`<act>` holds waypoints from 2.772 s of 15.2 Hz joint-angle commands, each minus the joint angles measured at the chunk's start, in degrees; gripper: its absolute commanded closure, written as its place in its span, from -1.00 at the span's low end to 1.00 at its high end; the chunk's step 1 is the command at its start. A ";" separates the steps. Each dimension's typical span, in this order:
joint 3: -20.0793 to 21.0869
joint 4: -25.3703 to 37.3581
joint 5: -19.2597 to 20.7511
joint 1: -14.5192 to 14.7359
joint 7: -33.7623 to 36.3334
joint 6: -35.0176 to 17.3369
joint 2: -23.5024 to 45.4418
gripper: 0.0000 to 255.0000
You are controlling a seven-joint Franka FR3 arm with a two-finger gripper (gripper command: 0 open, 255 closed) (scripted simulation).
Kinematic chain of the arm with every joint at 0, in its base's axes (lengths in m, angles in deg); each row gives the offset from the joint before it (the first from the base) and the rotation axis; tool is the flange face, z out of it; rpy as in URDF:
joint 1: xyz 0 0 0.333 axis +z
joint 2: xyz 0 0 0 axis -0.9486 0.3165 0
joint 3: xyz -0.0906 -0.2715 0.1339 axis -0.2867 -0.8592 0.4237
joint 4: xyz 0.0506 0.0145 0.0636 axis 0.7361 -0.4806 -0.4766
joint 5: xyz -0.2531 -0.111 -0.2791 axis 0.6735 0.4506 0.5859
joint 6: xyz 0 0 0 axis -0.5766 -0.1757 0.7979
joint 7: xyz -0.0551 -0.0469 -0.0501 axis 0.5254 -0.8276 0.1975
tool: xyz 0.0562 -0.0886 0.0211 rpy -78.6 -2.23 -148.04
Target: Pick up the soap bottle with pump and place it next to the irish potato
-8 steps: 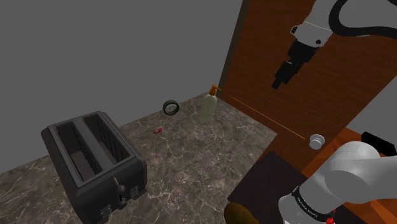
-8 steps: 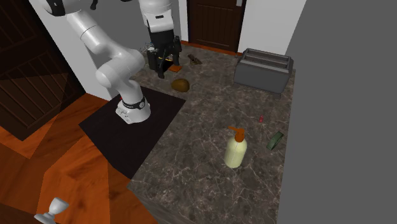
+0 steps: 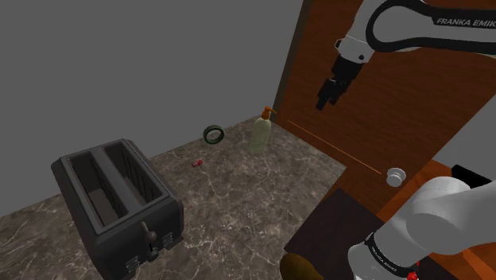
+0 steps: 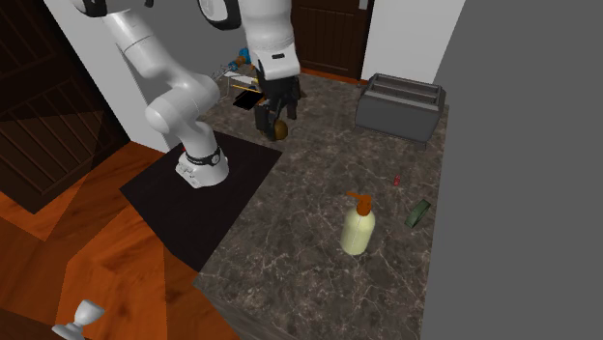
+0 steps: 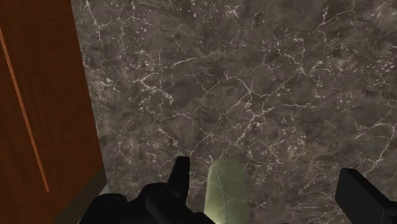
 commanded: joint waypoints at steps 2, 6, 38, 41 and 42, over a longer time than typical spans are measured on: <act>-0.34 2.54 -0.36 0.28 -0.45 -3.62 6.54 -1.00; -0.65 7.05 -1.04 0.65 -1.06 -7.46 15.43 -1.00; -0.69 25.61 -4.11 1.10 -3.41 -17.56 45.87 1.00; -0.69 25.63 -4.11 1.09 -3.42 -17.56 45.90 1.00; -0.69 25.64 -4.11 1.09 -3.41 -17.57 45.91 1.00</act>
